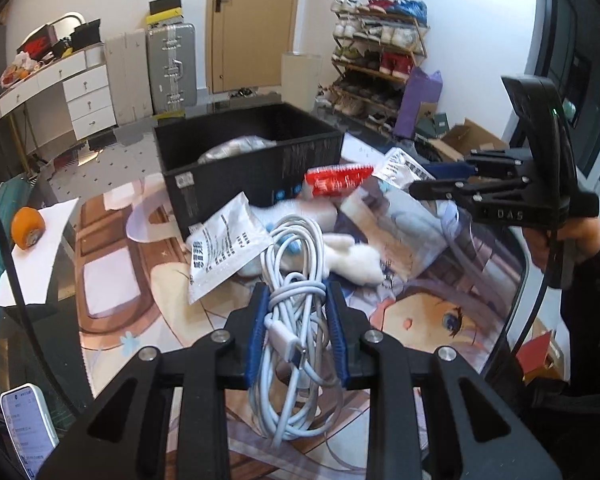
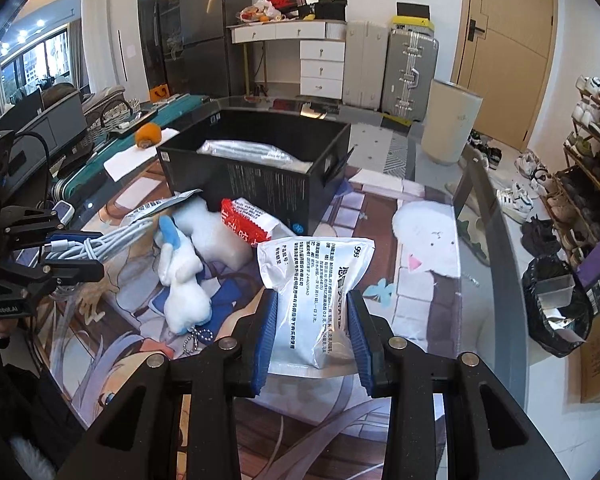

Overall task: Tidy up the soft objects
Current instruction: 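Carry the sachet and the cable over the black box with both grippers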

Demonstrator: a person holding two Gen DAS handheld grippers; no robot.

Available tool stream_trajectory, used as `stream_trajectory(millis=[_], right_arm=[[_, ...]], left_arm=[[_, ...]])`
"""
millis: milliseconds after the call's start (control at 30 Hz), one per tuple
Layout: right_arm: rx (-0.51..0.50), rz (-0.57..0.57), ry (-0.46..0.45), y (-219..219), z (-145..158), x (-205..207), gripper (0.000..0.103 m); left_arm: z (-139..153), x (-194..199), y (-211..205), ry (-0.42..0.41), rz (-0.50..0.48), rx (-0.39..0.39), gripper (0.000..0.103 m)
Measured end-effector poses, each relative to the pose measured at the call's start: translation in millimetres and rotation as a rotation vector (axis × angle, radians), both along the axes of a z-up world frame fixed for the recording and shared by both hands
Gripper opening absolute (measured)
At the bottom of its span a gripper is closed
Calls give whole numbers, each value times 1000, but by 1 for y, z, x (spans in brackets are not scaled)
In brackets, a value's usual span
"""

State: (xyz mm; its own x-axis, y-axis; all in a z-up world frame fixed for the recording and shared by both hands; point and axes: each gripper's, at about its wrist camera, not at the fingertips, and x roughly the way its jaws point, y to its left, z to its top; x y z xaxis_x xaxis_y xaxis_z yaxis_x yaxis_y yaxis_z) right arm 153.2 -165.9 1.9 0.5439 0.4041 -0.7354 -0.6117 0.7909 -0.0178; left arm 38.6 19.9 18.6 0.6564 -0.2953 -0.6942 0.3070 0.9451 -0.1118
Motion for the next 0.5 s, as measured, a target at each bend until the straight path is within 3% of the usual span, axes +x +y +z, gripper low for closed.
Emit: stream_trajectory(millis=[500], right_arm=[[69, 10, -79, -1, 30, -15, 34]], left_arm=[[26, 3, 17, -101, 108, -53, 26]])
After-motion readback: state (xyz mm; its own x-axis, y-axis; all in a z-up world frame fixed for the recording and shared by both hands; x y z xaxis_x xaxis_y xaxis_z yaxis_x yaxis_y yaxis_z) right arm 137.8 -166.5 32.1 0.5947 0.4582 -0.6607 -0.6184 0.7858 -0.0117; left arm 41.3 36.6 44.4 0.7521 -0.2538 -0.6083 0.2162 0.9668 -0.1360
